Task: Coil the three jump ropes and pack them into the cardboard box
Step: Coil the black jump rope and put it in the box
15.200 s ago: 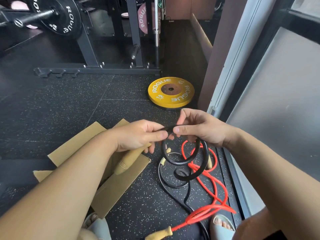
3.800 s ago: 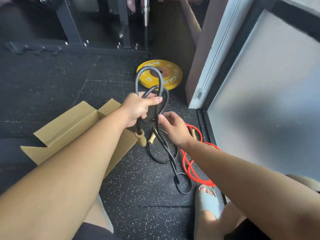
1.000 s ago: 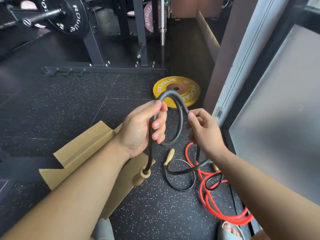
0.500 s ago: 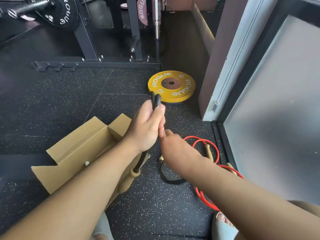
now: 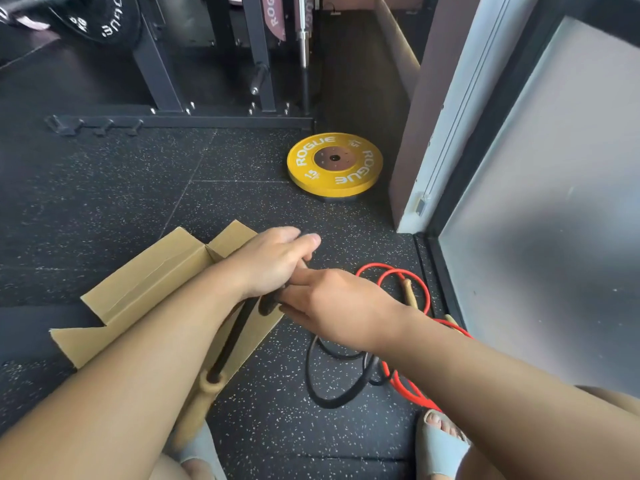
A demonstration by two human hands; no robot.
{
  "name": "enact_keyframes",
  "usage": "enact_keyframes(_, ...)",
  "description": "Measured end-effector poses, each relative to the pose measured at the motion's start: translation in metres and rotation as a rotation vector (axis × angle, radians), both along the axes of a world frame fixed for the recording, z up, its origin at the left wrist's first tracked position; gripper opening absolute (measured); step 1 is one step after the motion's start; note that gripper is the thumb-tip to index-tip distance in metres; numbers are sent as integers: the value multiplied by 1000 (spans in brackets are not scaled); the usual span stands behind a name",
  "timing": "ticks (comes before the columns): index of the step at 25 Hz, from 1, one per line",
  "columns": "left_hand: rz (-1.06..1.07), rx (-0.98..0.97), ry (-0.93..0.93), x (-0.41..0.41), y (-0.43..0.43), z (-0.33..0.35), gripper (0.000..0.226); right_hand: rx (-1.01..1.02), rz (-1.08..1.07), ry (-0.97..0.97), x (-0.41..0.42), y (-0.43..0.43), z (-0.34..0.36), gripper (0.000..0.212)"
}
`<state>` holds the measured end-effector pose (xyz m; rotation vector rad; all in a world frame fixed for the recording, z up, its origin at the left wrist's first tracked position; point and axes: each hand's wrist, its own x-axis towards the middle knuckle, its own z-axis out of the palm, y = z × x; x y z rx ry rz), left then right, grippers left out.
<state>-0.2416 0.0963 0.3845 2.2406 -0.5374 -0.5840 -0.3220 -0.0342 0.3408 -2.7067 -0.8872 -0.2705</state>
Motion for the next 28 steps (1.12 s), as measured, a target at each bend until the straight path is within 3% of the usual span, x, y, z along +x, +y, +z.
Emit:
enact_keyframes(3, -93, -30, 209, -10, 4, 4, 32, 163, 71, -90, -5, -7, 16, 16)
enact_keyframes(7, -238, -69, 418, -18, 7, 0, 57, 341, 62, -135, -4, -20, 39, 35)
enact_keyframes(10, -294, -245, 645, -18, 0, 0, 65, 455, -55, -127, 3, -35, 45, 53)
enact_keyframes(12, -304, -348, 741, -15, 0, 4, 57, 486, -157, -23, 9, -46, 41, 59)
enact_keyframes(14, -271, -472, 809, -13, 4, 11, 51, 604, -204, 254, 12, -52, 33, 61)
enact_keyframes(16, -241, -551, 809, -12, 7, 14, 57, 817, -178, 539, 11, -49, 24, 68)
enact_keyframes(19, -152, -607, 666, -13, 5, 17, 48, 1097, -165, 641, 9, -46, 26, 44)
enact_keyframes(25, -9, -572, 493, -12, 4, 18, 32, 1105, -118, 499, 12, -49, 26, 60)
enact_keyframes(28, 40, -601, 441, -11, 2, 20, 28, 987, -135, 268, 14, -54, 22, 62)
